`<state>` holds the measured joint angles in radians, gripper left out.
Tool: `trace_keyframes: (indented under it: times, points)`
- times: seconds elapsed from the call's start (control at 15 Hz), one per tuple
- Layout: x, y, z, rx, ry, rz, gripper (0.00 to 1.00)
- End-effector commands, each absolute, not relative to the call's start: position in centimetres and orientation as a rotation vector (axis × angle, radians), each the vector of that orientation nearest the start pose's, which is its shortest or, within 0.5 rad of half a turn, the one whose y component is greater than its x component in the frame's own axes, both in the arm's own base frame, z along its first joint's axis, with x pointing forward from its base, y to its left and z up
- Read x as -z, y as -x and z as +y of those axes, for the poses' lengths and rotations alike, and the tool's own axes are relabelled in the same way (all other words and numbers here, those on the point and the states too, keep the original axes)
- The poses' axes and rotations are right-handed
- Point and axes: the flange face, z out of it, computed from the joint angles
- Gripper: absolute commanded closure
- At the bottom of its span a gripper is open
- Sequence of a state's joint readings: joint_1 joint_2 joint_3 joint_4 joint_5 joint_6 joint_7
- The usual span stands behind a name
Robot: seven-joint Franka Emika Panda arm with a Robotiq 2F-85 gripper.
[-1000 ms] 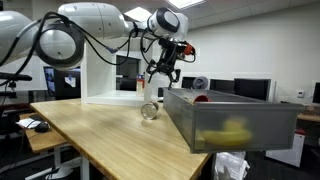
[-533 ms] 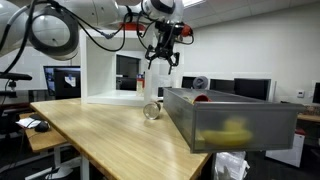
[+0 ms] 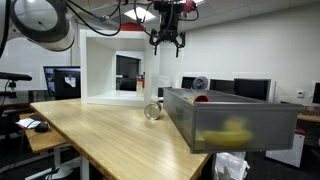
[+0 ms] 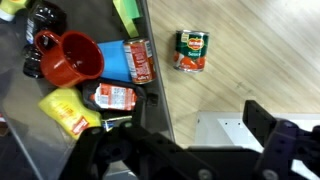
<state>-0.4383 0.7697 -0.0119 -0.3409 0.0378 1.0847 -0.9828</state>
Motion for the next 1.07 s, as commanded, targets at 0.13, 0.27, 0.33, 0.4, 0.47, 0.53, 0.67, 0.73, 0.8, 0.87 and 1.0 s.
trace_keyframes:
  times: [0.13, 0.27, 0.33, 0.4, 0.47, 0.53, 0.67, 0.73, 0.8, 0.87, 1.0]
  points:
    - [-67.5, -59.6, -30.9, 0.27, 3.053, -0.682, 0.0]
    - [-67.8, -59.5, -31.5, 0.313, 3.062, -0.635, 0.0]
    - [-66.8, -59.8, -31.1, 0.223, 3.062, -0.706, 0.0]
    - [-67.1, -59.6, -31.4, 0.247, 3.066, -0.685, 0.0]
    - [-67.2, -59.6, -31.6, 0.259, 3.067, -0.672, 0.0]
    - [-67.2, -59.5, -31.7, 0.264, 3.068, -0.666, 0.0]
    - [-67.2, -59.6, -31.6, 0.265, 3.068, -0.665, 0.0]
    - [-67.2, -59.6, -31.6, 0.266, 3.067, -0.666, 0.0]
    - [-67.2, -59.6, -31.5, 0.267, 3.067, -0.667, 0.0]
    - [-67.2, -59.6, -31.5, 0.267, 3.066, -0.667, 0.0]
    - [-67.2, -59.6, -31.5, 0.267, 3.066, -0.667, 0.0]
